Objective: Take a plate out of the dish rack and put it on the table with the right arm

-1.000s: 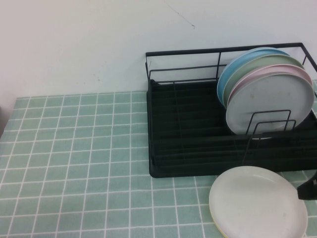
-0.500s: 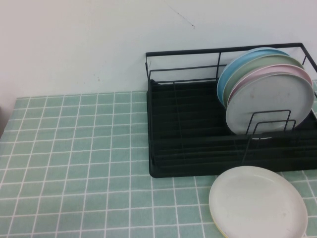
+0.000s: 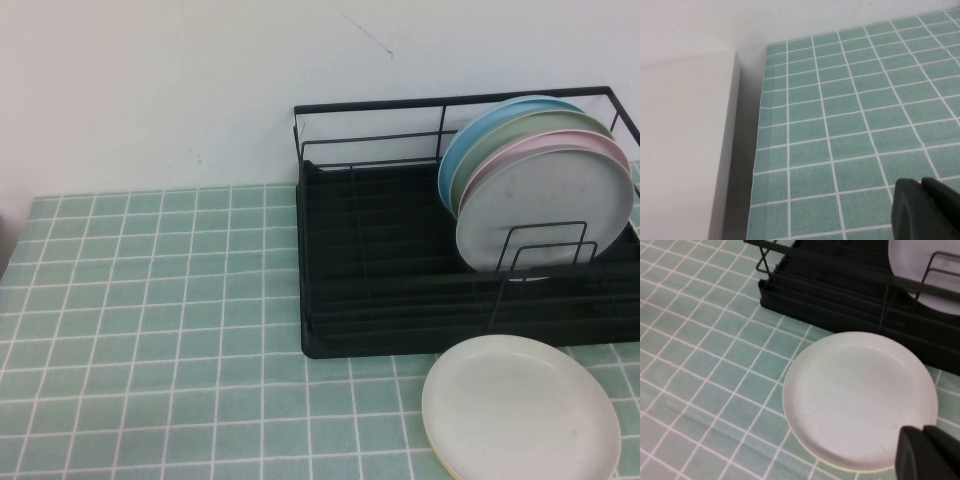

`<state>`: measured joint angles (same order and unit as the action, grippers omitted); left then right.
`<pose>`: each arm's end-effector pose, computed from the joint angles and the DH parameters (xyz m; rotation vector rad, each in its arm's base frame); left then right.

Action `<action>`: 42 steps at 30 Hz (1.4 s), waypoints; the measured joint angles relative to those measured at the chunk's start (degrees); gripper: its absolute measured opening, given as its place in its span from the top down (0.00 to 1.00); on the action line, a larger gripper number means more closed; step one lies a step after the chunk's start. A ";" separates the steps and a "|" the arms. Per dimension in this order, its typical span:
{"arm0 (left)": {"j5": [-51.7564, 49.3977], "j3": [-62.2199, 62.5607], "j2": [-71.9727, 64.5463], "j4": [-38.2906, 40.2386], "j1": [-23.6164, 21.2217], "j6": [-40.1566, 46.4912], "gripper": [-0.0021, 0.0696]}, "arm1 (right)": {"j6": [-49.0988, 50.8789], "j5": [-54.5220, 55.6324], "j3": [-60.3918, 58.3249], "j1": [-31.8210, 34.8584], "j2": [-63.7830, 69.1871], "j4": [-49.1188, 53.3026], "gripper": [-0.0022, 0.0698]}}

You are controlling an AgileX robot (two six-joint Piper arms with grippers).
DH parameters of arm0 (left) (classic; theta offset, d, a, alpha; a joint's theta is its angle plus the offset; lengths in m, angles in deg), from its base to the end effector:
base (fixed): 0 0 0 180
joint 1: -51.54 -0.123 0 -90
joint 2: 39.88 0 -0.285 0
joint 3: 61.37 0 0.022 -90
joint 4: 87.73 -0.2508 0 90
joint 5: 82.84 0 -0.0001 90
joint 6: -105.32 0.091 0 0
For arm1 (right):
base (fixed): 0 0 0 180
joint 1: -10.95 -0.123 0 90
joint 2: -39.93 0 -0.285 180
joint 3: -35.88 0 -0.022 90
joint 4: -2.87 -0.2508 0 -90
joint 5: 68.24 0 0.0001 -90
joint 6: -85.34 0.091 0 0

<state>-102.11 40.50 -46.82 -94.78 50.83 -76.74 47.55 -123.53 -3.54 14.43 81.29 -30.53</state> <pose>0.0531 0.0044 0.1785 0.0331 1.8194 0.1024 0.0935 0.0356 0.3198 -0.5017 2.1604 0.3388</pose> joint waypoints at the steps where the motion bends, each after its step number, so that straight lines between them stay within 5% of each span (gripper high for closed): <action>1: 0.00 0.00 0.00 0.00 0.00 0.00 0.98 | -0.02 0.00 0.00 -0.33 -0.35 0.30 0.97; 6: 0.00 0.00 0.00 0.00 0.00 0.00 0.98 | 0.38 3.93 -1.20 -2.38 -3.61 3.94 0.97; 16: 0.00 0.00 0.00 0.00 0.00 0.00 0.98 | 0.40 44.89 -28.60 -2.60 -21.53 4.34 0.97; 20: 0.00 0.00 0.00 0.00 0.00 0.00 0.98 | 0.40 52.75 -37.93 -2.60 -28.57 3.22 0.97; 35: 0.00 0.00 0.00 0.00 0.00 0.00 0.98 | -0.93 51.97 -39.32 -2.60 -34.17 1.71 0.97; 42: 0.00 0.00 0.00 0.00 0.00 0.00 0.98 | 19.45 39.32 -39.32 -2.60 -34.17 24.81 0.97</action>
<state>-102.11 40.50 -46.82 -94.78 50.83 -76.74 67.00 -84.21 -42.86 11.83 47.12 -5.72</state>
